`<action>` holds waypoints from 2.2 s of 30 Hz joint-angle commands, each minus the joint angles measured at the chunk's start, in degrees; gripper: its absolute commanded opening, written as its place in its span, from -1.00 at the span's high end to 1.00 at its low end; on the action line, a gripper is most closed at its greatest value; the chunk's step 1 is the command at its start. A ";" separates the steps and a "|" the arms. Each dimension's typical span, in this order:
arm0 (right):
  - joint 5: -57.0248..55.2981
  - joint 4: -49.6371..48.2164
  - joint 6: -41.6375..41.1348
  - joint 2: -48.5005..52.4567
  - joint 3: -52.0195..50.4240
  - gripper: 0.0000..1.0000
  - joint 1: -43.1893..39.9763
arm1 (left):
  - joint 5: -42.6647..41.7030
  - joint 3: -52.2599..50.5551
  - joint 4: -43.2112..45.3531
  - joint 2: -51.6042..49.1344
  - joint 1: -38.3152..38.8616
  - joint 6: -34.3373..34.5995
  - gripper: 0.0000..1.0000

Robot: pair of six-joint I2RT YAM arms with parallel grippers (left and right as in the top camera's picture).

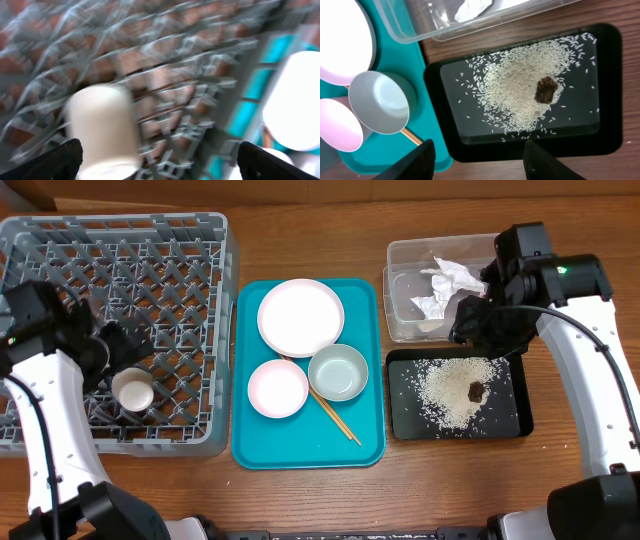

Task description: Sort waste into correct bins and load items into the dishwasher

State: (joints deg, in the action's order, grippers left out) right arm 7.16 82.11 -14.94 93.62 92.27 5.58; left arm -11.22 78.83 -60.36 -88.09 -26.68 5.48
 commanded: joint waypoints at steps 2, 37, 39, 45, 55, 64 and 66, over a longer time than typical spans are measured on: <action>-1.64 -0.31 -0.52 -5.40 0.81 -0.17 -5.31 | -5.99 2.99 -0.42 4.87 11.65 -6.05 -1.00; -1.53 2.27 -0.66 -7.76 0.76 -0.50 -13.27 | 13.55 -3.89 -3.43 -21.29 57.44 -5.14 0.91; -1.53 2.29 -0.66 -7.76 0.76 -0.50 -13.27 | 13.55 -0.33 -5.03 -19.19 57.22 -5.01 0.91; -1.55 2.32 -0.63 -7.76 0.76 -0.51 -13.27 | 11.32 6.49 -6.10 -8.17 52.15 -5.14 0.92; -1.53 2.47 -0.63 -7.76 0.74 -0.51 -13.27 | -27.71 7.93 -5.27 0.85 21.40 -24.35 0.92; -1.53 2.95 -0.63 -7.76 0.74 -0.50 -13.27 | -52.11 7.93 -2.80 -9.20 1.29 -29.92 0.92; -1.53 3.08 -0.66 -7.76 0.74 -0.50 -13.27 | -54.47 7.93 -2.34 -12.15 0.20 -29.99 0.92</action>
State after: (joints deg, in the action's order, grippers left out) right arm 5.96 85.10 -15.40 86.41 92.27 -7.46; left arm -57.19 86.00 -63.24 -96.09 -24.88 -22.39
